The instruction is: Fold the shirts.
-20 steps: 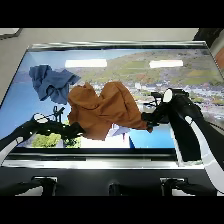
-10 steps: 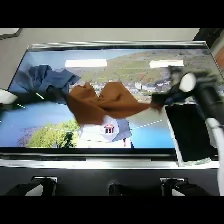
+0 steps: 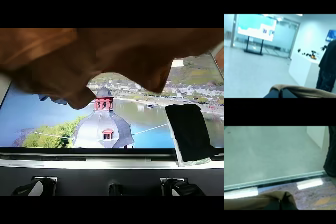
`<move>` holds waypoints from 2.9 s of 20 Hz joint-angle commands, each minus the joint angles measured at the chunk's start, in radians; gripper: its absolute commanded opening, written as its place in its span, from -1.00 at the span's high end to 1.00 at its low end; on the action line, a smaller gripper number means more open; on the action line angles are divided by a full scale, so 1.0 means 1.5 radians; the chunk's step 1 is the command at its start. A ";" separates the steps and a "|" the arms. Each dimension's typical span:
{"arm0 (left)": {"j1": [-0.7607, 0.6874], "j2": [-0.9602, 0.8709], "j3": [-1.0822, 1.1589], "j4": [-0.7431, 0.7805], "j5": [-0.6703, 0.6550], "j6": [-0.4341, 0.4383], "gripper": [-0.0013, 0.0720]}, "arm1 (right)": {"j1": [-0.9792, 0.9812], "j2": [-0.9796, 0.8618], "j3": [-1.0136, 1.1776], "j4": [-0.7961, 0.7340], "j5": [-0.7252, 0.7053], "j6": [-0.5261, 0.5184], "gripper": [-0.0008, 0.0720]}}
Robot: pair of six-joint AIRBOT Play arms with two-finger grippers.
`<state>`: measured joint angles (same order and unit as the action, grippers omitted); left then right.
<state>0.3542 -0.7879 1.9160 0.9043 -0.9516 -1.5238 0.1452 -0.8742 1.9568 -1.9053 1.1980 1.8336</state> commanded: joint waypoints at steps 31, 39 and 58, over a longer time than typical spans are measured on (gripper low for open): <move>-0.054 -0.591 -0.240 0.155 -0.303 0.126 0.88 | -0.039 -0.599 -0.060 0.240 0.254 -0.033 0.89; -0.054 -0.595 -0.389 0.163 -0.331 0.112 0.88 | -0.039 -0.600 -0.248 0.357 0.213 -0.011 0.89; 0.058 -0.274 -0.934 0.017 -0.227 0.225 -0.36 | -0.173 -0.299 -0.632 0.373 0.213 -0.119 -0.42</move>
<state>0.4389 -1.2312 0.6186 1.0248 -1.3540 -1.2331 -0.1131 -1.3624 1.0832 -1.3437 1.5471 1.6745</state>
